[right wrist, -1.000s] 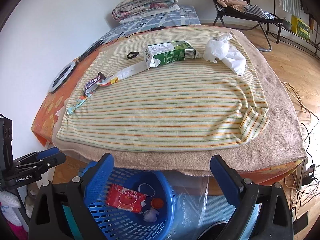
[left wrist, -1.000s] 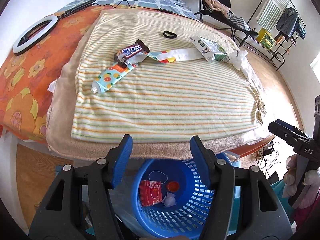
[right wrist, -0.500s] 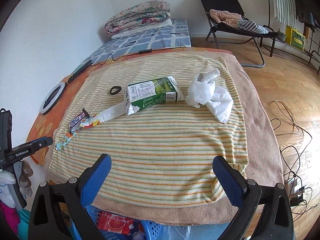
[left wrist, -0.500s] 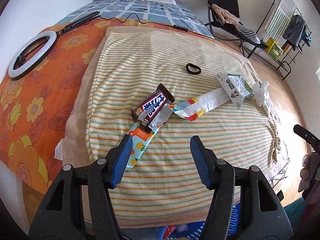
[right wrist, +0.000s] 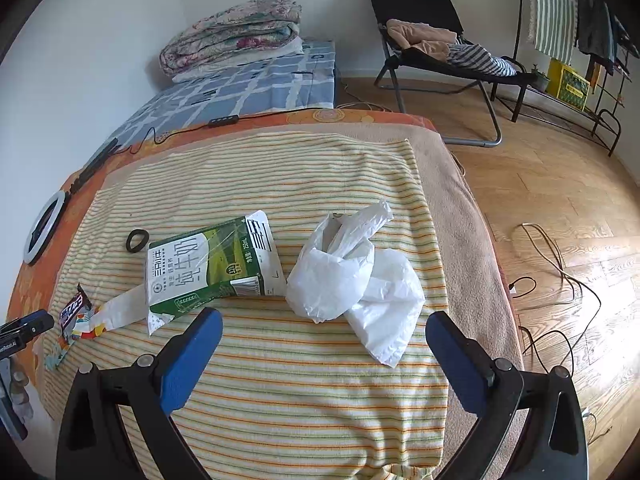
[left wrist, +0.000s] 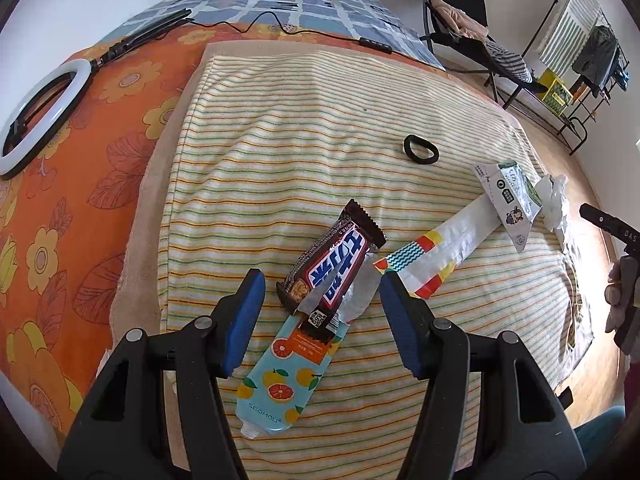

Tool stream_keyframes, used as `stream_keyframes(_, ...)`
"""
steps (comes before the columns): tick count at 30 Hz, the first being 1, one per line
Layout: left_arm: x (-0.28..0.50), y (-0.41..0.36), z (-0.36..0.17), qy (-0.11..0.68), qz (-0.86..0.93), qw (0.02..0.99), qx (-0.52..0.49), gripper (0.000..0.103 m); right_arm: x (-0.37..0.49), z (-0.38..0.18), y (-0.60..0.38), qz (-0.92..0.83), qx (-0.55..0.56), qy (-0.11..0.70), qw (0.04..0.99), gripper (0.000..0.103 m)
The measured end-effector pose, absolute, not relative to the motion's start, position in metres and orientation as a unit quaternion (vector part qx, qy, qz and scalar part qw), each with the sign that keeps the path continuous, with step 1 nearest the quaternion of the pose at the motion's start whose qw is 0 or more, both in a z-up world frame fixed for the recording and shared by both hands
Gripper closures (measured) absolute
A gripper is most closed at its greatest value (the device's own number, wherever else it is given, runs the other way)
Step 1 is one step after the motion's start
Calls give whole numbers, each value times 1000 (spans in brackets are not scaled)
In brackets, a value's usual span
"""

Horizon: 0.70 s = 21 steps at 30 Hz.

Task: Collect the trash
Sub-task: 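Grasp the brown candy bar with the left tool while the right tool grasps the white tissue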

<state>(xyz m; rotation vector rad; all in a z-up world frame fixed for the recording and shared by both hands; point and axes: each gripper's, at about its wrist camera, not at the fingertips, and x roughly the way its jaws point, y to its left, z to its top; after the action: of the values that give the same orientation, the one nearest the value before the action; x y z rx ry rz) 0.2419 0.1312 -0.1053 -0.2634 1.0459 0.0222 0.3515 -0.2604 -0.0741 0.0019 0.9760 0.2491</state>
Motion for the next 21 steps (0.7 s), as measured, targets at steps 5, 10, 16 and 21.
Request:
stream_keyframes(5,255,126,-117,510,7,852,-115,42,375,-86,-257,109,-6,475,873,0)
stream_keyframes(10,265,125,-126,517,13,849,-105,62,394,-97,-252,99,-14,483,870,0)
stream_keyframes(16,266,131,-126,511,19,852,-114,81,410,-109,-248,93,-19,496,863,0)
stream_keyframes(21,266,136,-125,506,27,854,-121,93,416,-116,-245,98,-19,504,858,2)
